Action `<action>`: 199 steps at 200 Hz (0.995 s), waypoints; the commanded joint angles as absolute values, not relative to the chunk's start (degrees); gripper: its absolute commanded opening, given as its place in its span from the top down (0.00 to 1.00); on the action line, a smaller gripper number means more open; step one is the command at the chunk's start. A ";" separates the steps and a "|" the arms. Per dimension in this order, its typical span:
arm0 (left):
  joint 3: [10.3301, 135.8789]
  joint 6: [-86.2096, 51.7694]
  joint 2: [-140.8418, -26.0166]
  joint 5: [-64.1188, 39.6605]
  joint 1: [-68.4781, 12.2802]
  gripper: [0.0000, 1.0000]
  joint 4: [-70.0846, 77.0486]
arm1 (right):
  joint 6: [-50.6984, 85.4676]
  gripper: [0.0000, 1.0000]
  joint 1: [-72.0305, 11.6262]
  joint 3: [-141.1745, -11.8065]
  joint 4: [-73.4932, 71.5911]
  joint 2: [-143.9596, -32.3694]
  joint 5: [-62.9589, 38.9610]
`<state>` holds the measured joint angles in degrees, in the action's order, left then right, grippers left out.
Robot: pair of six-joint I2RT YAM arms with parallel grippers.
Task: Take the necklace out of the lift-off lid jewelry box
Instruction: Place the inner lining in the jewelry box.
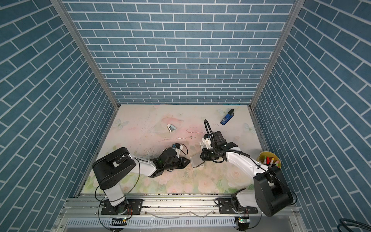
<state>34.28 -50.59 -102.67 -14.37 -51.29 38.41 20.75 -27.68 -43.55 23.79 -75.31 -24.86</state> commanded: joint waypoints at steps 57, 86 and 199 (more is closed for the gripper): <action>35.15 -50.62 -102.94 -13.89 -51.59 0.78 38.76 | 24.40 1.00 -27.70 -39.80 17.05 -76.35 -24.97; 35.15 -50.71 -103.18 -13.93 -51.59 0.78 39.02 | 24.60 1.00 -27.69 -38.85 15.44 -77.95 -25.26; 36.01 -50.71 -103.85 -13.98 -51.44 0.78 39.29 | 23.47 1.00 -28.41 -37.15 12.15 -83.14 -26.08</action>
